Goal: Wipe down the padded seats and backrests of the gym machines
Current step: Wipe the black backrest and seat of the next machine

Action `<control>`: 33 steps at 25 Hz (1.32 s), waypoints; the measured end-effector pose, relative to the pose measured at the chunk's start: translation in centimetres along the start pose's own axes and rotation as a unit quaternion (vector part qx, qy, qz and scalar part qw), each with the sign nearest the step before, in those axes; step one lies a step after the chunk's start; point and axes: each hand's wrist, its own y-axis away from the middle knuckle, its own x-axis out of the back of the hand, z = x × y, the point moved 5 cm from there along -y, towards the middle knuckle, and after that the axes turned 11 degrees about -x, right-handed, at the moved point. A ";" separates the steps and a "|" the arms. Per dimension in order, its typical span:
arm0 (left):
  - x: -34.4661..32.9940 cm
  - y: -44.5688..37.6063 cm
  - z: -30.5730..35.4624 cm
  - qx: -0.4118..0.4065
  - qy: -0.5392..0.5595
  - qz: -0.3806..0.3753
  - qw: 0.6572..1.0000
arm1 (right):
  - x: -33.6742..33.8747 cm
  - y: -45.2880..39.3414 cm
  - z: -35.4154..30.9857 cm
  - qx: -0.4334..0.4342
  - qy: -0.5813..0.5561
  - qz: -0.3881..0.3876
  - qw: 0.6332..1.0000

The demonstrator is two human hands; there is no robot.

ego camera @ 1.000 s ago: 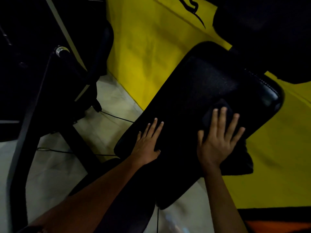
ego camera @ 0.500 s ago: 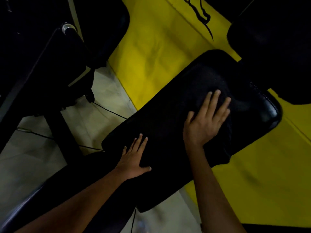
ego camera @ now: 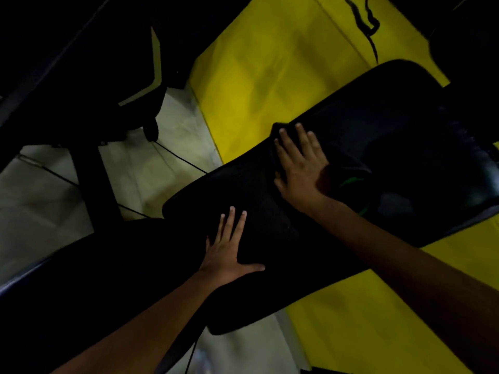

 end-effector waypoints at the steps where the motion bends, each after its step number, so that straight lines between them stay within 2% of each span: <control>1: -0.4 0.2 -0.2 -0.003 0.006 0.002 1.000 | -0.9 1.2 -2.3 0.069 -0.010 -0.031 0.997; 3: -0.7 0.7 -0.3 -0.015 0.013 0.002 1.000 | -1.9 2.9 -4.8 0.211 -0.018 -0.073 0.975; 4: -0.6 0.9 -0.5 -0.022 0.008 0.001 1.000 | -2.0 2.4 -4.8 0.245 -0.009 -0.072 0.967; 5: -0.3 1.3 -0.7 -0.027 -0.009 -0.001 1.000 | -1.8 1.4 -4.1 0.241 0.005 -0.076 0.967; 8: 1.2 3.2 -2.9 0.006 -0.118 -0.015 0.993 | -1.7 -0.5 -3.2 0.104 -0.010 -0.096 0.990; 10: 1.9 5.2 -5.6 0.081 -0.192 -0.045 0.977 | -2.8 1.5 -6.0 0.133 -0.007 -0.090 0.987; 12: 2.6 7.1 -8.1 0.143 -0.273 -0.099 0.946 | -3.4 2.8 -8.3 0.247 -0.019 -0.092 0.964; 13: 2.8 7.8 -8.9 0.151 -0.310 -0.125 0.930 | -3.6 2.3 -8.5 0.270 -0.023 -0.102 0.957; 15: 2.7 8.6 -9.7 0.129 -0.353 -0.141 0.916 | -3.2 0.4 -8.3 0.199 -0.030 -0.101 0.974; 17: 2.2 9.2 -9.7 0.086 -0.363 -0.126 0.919 | -3.9 1.0 -9.1 0.089 -0.059 -0.121 0.987; 18: 2.1 9.4 -9.6 0.071 -0.360 -0.113 0.923 | -4.7 2.6 -10.5 0.091 -0.069 -0.145 0.983; 20: 2.4 9.6 -9.3 0.058 -0.349 -0.084 0.932 | -6.5 5.6 -14.0 0.209 -0.073 -0.189 0.957; 22: 2.6 9.5 -9.1 0.053 -0.345 -0.070 0.934 | -7.4 5.5 -14.8 0.291 -0.040 -0.164 0.942; 24: 2.4 9.6 -9.2 0.048 -0.354 -0.063 0.932 | -6.2 2.4 -14.1 0.244 0.000 -0.118 0.962; 26: 2.5 9.5 -9.1 0.050 -0.350 -0.059 0.934 | -6.0 1.9 -13.9 0.165 -0.012 -0.141 0.976; 27: 2.5 9.3 -9.2 0.053 -0.343 -0.060 0.936 | -6.5 2.7 -14.3 0.163 -0.028 -0.147 0.975; 28: 2.7 9.2 -8.9 0.057 -0.336 -0.064 0.938 | -6.9 4.1 -15.2 0.199 -0.039 -0.164 0.965; 29: 2.9 9.2 -8.7 0.064 -0.328 -0.071 0.940 | -7.6 5.3 -16.1 0.257 -0.030 -0.147 0.955; 30: 3.1 9.4 -8.4 0.066 -0.324 -0.065 0.942 | -8.6 6.4 -16.4 0.306 -0.008 -0.126 0.943; 31: 3.5 10.0 -8.0 0.064 -0.326 -0.053 0.942 | -8.4 6.6 -16.4 0.336 0.003 -0.075 0.939; 33: 3.6 12.4 -7.9 0.083 -0.324 -0.038 0.942 | -6.7 4.6 -14.7 0.283 0.082 -0.084 0.952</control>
